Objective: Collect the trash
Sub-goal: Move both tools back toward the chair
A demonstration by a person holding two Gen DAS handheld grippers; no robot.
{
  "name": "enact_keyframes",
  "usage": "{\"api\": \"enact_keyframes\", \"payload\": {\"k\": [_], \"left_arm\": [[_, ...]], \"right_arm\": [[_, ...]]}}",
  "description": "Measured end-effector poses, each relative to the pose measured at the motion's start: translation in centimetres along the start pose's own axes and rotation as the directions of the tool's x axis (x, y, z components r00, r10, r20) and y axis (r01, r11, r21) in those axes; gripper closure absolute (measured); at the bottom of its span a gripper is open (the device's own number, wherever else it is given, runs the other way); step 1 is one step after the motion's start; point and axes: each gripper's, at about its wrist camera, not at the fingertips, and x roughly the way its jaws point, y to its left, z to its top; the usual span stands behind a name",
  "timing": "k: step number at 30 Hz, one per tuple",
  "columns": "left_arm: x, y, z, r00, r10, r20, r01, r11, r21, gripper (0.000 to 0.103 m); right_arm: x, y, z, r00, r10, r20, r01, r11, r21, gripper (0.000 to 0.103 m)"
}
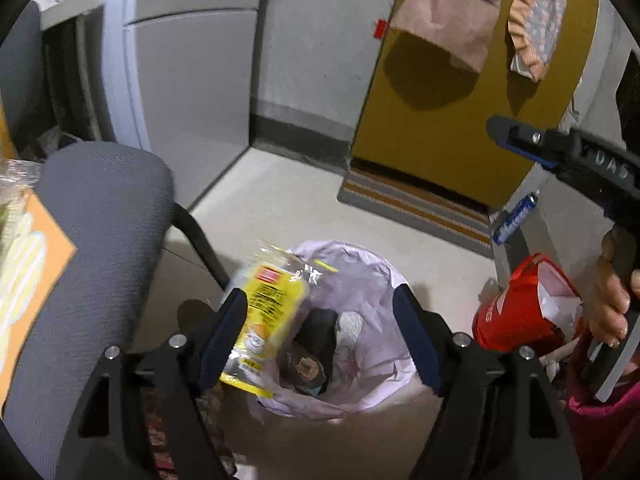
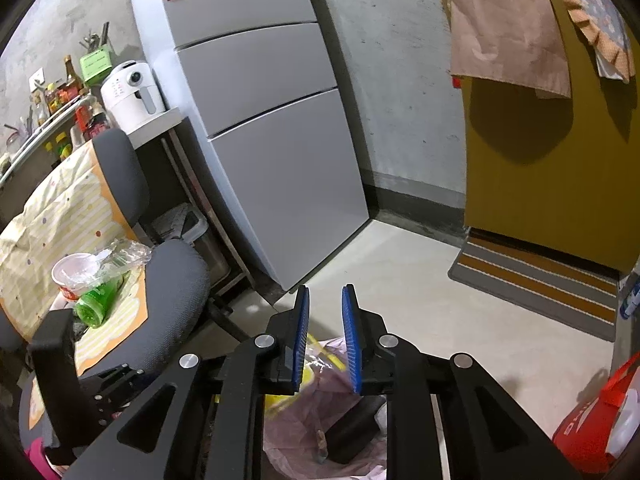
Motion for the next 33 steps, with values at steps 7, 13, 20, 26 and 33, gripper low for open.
{"api": "enact_keyframes", "payload": {"k": [7, 13, 20, 26, 33], "left_arm": [[-4.3, 2.5, -0.3, 0.993, 0.071, 0.094, -0.065, 0.995, -0.07, 0.03], [-8.2, 4.5, -1.0, 0.972, 0.177, 0.157, -0.158, 0.979, -0.125, 0.03], [-11.9, 6.9, -3.0, 0.927, 0.32, 0.196, -0.28, 0.938, -0.206, 0.03], [-14.8, 10.4, -5.5, 0.891, 0.417, 0.179, -0.352, 0.884, -0.307, 0.03], [-19.1, 14.3, -9.3, 0.824, 0.548, 0.144, -0.445, 0.782, -0.436, 0.027]], "right_arm": [[-0.9, 2.7, 0.1, 1.0, 0.022, 0.007, -0.021, 0.998, -0.052, 0.083], [-0.5, 5.3, -0.5, 0.999, 0.048, -0.023, -0.05, 0.993, -0.106, 0.08], [3.0, 8.3, -3.1, 0.989, 0.101, -0.111, -0.121, 0.974, -0.192, 0.07], [7.2, 9.9, -6.6, 0.969, 0.108, -0.222, -0.157, 0.964, -0.215, 0.07], [6.7, 13.9, -5.7, 0.969, 0.173, -0.178, -0.221, 0.927, -0.303, 0.067]]}}
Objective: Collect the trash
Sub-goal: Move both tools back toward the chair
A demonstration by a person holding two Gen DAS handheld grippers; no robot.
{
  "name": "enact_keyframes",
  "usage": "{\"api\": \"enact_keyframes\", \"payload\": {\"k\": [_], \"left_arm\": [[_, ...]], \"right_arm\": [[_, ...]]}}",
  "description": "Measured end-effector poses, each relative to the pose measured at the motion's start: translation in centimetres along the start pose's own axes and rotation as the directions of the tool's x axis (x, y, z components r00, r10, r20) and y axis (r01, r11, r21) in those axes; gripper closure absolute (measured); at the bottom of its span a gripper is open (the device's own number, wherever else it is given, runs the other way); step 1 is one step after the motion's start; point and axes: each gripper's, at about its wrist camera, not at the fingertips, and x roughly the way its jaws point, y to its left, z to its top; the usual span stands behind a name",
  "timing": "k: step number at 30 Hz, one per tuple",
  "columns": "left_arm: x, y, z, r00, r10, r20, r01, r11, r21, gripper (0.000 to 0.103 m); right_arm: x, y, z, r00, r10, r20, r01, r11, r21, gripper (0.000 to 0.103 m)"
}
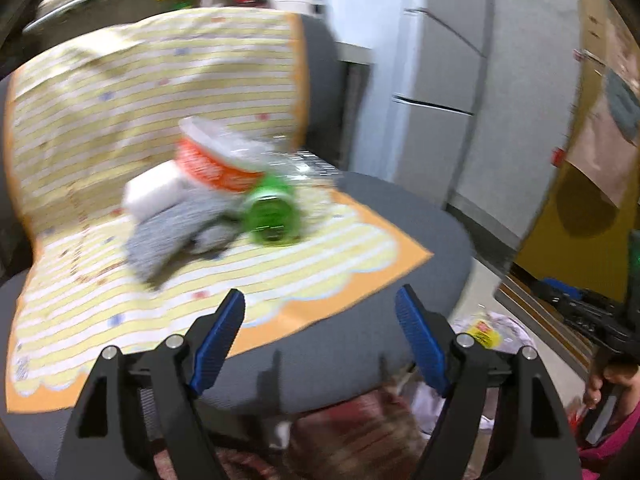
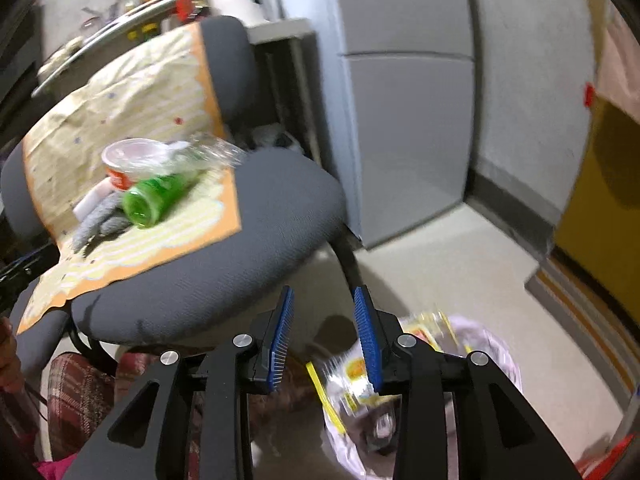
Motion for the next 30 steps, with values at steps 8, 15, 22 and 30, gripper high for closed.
{"api": "enact_keyframes", "payload": {"k": [8, 15, 22, 30], "left_arm": [[-0.6, 5.8, -1.0, 0.994, 0.11, -0.004, -0.11, 0.986, -0.124, 0.027], [-0.1, 6.1, -1.2, 0.993, 0.117, -0.017, -0.118, 0.986, -0.12, 0.027], [-0.3, 5.8, -1.2, 0.991, 0.134, -0.007, -0.134, 0.985, -0.106, 0.027], [-1.1, 6.9, -1.3, 0.985, 0.174, 0.009, -0.171, 0.975, -0.141, 0.027]], "right_arm": [[9.7, -2.9, -6.2, 0.988, -0.073, -0.139, 0.075, 0.997, 0.01, 0.081], [15.1, -7.6, -11.9, 0.912, -0.169, -0.374, 0.194, 0.981, 0.03, 0.083], [12.9, -11.6, -13.0, 0.896, -0.21, -0.391, 0.279, 0.952, 0.126, 0.083], [7.7, -9.8, -8.6, 0.958, -0.223, -0.182, 0.244, 0.965, 0.099, 0.083]]}}
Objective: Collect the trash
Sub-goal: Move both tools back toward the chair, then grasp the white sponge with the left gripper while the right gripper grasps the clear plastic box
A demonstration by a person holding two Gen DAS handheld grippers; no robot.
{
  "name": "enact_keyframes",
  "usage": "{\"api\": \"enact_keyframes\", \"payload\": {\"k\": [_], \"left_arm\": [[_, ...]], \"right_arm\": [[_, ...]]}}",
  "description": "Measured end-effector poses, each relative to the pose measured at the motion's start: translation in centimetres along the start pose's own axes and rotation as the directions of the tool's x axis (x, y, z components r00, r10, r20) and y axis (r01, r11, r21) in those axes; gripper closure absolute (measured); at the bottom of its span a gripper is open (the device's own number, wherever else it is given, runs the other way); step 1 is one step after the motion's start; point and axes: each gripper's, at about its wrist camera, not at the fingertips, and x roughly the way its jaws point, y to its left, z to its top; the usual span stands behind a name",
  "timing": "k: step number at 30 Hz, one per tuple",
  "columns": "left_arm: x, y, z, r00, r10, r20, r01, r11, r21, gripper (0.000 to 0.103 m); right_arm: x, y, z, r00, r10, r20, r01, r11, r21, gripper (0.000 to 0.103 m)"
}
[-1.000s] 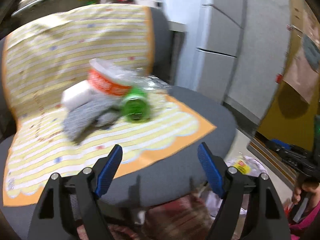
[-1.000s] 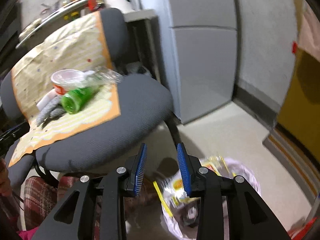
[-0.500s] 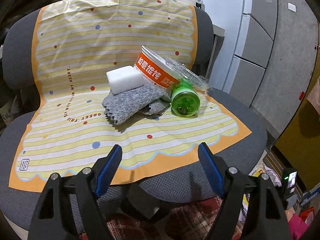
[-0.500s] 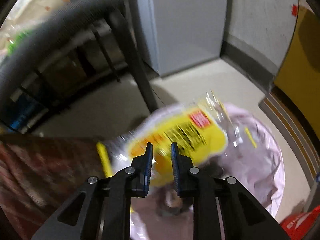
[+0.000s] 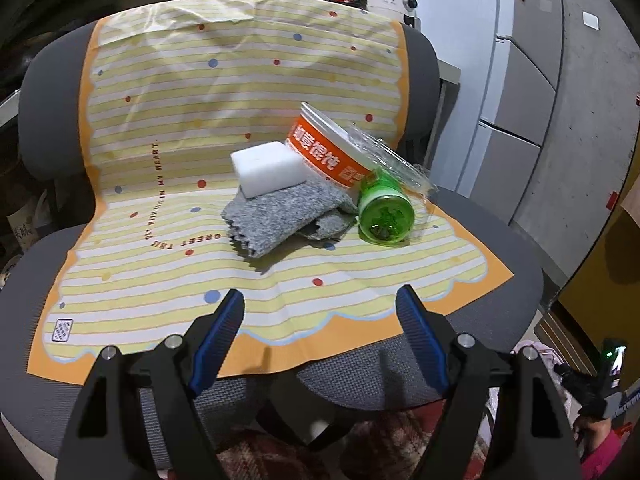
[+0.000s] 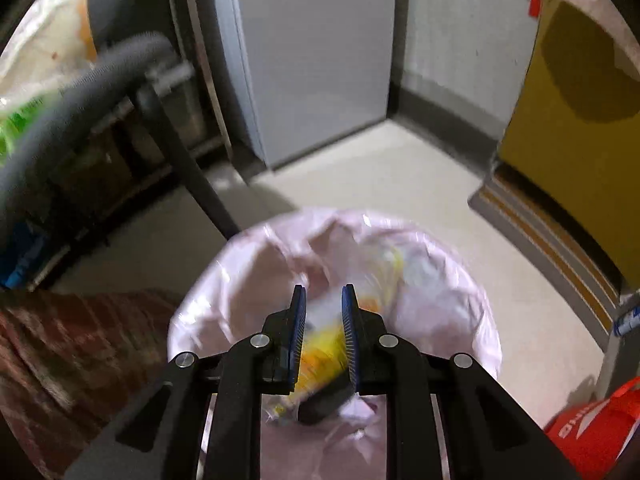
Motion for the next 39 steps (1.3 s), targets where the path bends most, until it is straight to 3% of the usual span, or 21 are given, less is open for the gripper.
{"api": "enact_keyframes", "payload": {"k": [3, 8, 12, 16, 20, 24, 27, 30, 33, 39], "left_arm": [[0.0, 0.9, 0.1, 1.0, 0.028, 0.0, -0.028, 1.0, -0.01, 0.027], [0.6, 3.2, 0.5, 0.997, 0.076, -0.009, -0.076, 0.996, -0.048, 0.027], [1.5, 4.6, 1.5, 0.995, 0.095, -0.019, -0.096, 0.994, -0.059, 0.027], [2.4, 5.5, 4.0, 0.998, 0.069, -0.011, -0.07, 0.994, -0.089, 0.024], [4.8, 4.7, 7.8, 0.998, 0.061, 0.011, -0.06, 0.996, -0.071, 0.009], [8.7, 4.1, 10.6, 0.999, 0.034, -0.039, -0.037, 0.996, -0.08, 0.009], [12.1, 4.2, 11.7, 0.992, 0.061, -0.106, -0.071, 0.993, -0.099, 0.009], [14.5, 4.6, 12.1, 0.987, 0.064, -0.146, -0.083, 0.988, -0.127, 0.014], [15.8, 5.3, 12.2, 0.983, 0.056, -0.173, -0.083, 0.985, -0.153, 0.034], [11.6, 5.3, 10.8, 0.994, 0.098, -0.048, -0.103, 0.988, -0.113, 0.039]], "right_arm": [[-1.5, 0.8, 1.8, 0.998, 0.039, 0.049, -0.038, 0.999, -0.03, 0.083], [-4.8, 5.5, 5.7, 0.982, 0.132, 0.132, -0.117, 0.986, -0.116, 0.082], [-7.3, 10.5, 9.3, 0.956, 0.23, 0.182, -0.19, 0.958, -0.214, 0.068], [-9.4, 15.4, 12.3, 0.928, 0.309, 0.209, -0.245, 0.928, -0.282, 0.059], [-10.0, 20.1, 14.4, 0.906, 0.365, 0.214, -0.285, 0.901, -0.326, 0.05], [-10.3, 24.0, 16.2, 0.892, 0.399, 0.212, -0.305, 0.878, -0.368, 0.046], [-10.2, 25.1, 16.8, 0.883, 0.415, 0.219, -0.314, 0.869, -0.382, 0.04], [-10.0, 25.9, 17.1, 0.879, 0.419, 0.227, -0.309, 0.864, -0.398, 0.04], [-9.3, 26.3, 17.6, 0.878, 0.432, 0.205, -0.333, 0.86, -0.388, 0.04], [-7.3, 26.7, 18.0, 0.877, 0.45, 0.169, -0.376, 0.861, -0.341, 0.044]]}}
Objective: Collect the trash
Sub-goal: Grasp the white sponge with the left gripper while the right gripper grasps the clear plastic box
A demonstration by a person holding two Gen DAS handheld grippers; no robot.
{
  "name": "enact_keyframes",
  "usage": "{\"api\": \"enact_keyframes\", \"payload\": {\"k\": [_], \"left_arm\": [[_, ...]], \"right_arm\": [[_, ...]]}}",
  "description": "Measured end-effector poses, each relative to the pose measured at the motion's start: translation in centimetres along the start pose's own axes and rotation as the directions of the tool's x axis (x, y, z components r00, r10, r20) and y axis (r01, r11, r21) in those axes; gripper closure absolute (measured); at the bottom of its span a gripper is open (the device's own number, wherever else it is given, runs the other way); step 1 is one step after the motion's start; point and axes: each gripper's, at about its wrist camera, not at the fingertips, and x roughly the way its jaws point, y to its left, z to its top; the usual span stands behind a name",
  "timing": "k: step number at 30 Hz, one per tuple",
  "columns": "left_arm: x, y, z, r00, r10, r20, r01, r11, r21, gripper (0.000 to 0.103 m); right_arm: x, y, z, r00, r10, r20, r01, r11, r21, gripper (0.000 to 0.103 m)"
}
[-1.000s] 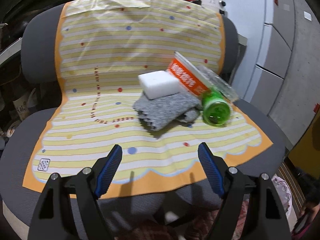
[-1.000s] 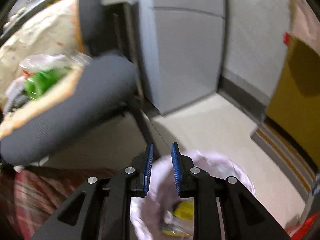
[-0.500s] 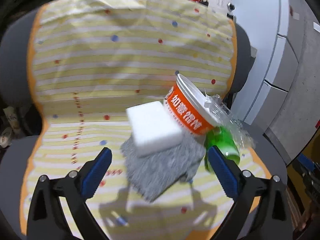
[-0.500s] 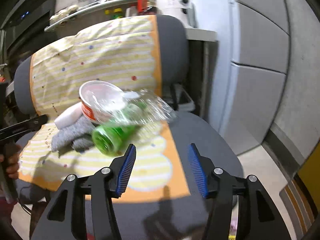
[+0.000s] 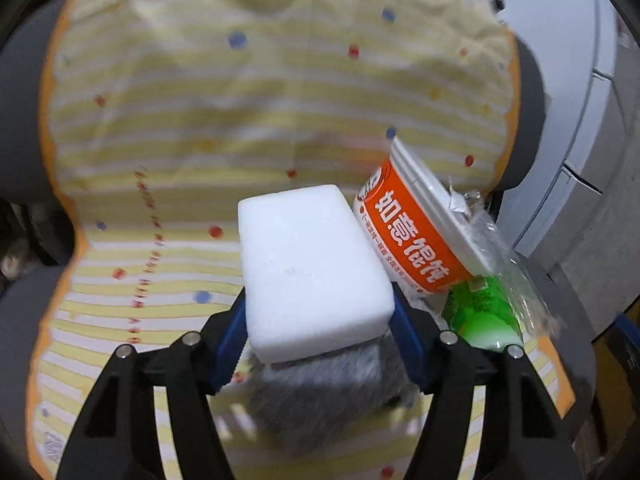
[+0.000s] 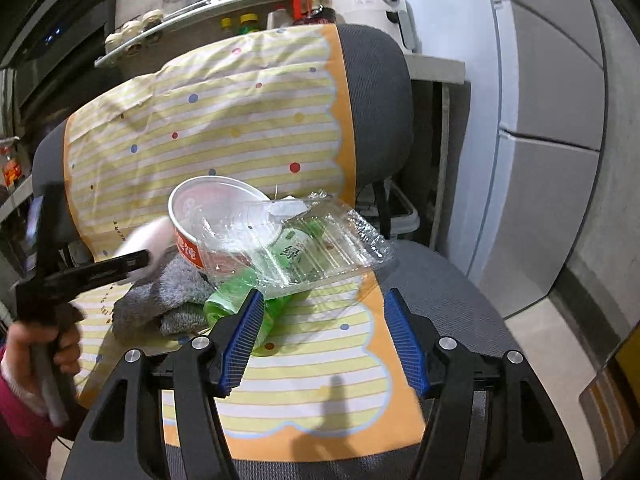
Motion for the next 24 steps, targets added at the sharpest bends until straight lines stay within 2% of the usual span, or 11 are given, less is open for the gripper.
{"api": "enact_keyframes", "payload": {"k": [1, 3, 8, 12, 18, 20, 21, 23, 24], "left_arm": [[-0.8, 0.3, -0.3, 1.0, 0.0, 0.013, 0.0, 1.0, 0.0, 0.039], [-2.6, 1.0, -1.0, 1.0, 0.0, 0.031, 0.0, 1.0, -0.006, 0.039], [-4.9, 1.8, -2.0, 0.999, 0.007, 0.041, -0.006, 1.0, -0.01, 0.038], [-4.8, 1.1, -1.9, 0.999, 0.007, 0.043, -0.008, 1.0, 0.019, 0.038], [-4.0, 0.2, -2.0, 0.999, 0.001, 0.038, -0.003, 0.999, 0.046, 0.037], [-3.9, 0.1, -2.1, 0.999, 0.003, 0.035, -0.005, 0.999, 0.048, 0.037], [-4.0, 0.2, -2.2, 0.999, 0.004, 0.034, -0.006, 0.999, 0.049, 0.037], [-4.2, 0.2, -2.2, 0.999, 0.005, 0.035, -0.007, 0.999, 0.05, 0.037], [-4.5, 0.2, -2.3, 0.999, 0.004, 0.039, -0.006, 0.999, 0.052, 0.037]], "right_arm": [[0.5, -0.1, 0.0, 1.0, 0.005, -0.008, -0.005, 1.0, 0.012, 0.052], [1.9, -0.7, 0.1, 1.0, 0.003, -0.031, -0.001, 0.998, 0.055, 0.059], [6.2, -3.9, 0.7, 0.992, 0.071, -0.108, -0.042, 0.968, 0.248, 0.058], [10.2, -6.2, 1.6, 0.98, 0.127, -0.156, -0.058, 0.92, 0.387, 0.057], [15.5, -9.0, 1.2, 0.95, 0.241, -0.199, -0.073, 0.79, 0.609, 0.061], [16.3, -9.5, 1.1, 0.943, 0.272, -0.192, -0.086, 0.756, 0.649, 0.071], [16.3, -9.7, 1.2, 0.944, 0.282, -0.173, -0.097, 0.736, 0.67, 0.081], [15.3, -10.2, 1.7, 0.951, 0.286, -0.118, -0.13, 0.714, 0.688, 0.084], [14.6, -10.2, 2.0, 0.954, 0.287, -0.089, -0.151, 0.714, 0.684, 0.089]]}}
